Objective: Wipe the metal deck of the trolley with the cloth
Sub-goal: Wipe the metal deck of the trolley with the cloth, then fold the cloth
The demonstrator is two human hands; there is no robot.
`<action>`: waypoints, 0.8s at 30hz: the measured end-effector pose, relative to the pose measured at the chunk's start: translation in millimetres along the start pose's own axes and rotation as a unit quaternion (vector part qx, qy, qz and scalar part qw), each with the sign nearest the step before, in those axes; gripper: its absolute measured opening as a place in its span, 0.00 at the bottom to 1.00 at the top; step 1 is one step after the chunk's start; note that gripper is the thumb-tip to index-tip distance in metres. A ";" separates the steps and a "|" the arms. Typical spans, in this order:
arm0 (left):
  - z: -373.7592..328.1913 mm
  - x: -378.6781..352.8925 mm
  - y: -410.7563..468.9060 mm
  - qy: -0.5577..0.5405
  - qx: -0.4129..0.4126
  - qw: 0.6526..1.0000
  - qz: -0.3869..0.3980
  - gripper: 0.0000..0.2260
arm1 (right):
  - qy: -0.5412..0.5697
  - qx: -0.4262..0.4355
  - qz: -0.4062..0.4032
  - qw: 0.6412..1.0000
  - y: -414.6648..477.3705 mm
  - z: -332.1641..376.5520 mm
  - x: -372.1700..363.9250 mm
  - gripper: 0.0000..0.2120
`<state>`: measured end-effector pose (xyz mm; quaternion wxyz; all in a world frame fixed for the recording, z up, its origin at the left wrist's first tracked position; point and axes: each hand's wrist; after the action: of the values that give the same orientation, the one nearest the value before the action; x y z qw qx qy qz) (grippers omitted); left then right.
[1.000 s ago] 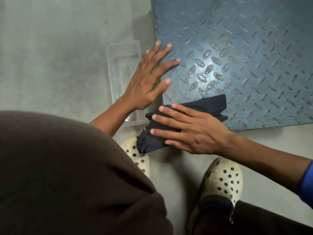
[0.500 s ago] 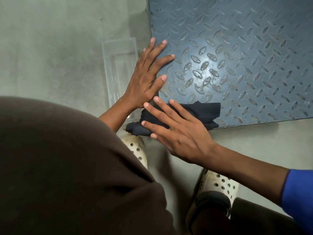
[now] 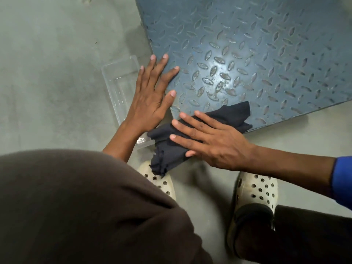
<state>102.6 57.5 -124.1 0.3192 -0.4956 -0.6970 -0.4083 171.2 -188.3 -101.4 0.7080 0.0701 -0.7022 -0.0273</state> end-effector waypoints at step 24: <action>-47.8 25.9 42.4 -0.161 0.361 0.911 -0.120 0.14 | 0.130 -0.593 -0.250 0.754 92.5 -24.6 33.6 0.18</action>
<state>136.9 33.7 -69.3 0.3080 -0.3182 -0.8931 -0.0787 190.7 -99.9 -55.5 0.6603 -0.1874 -0.4035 -0.6050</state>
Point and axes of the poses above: each hand's wrist, its own y-axis towards the middle knuckle, its own x-axis out of the back of the hand, z = x × y
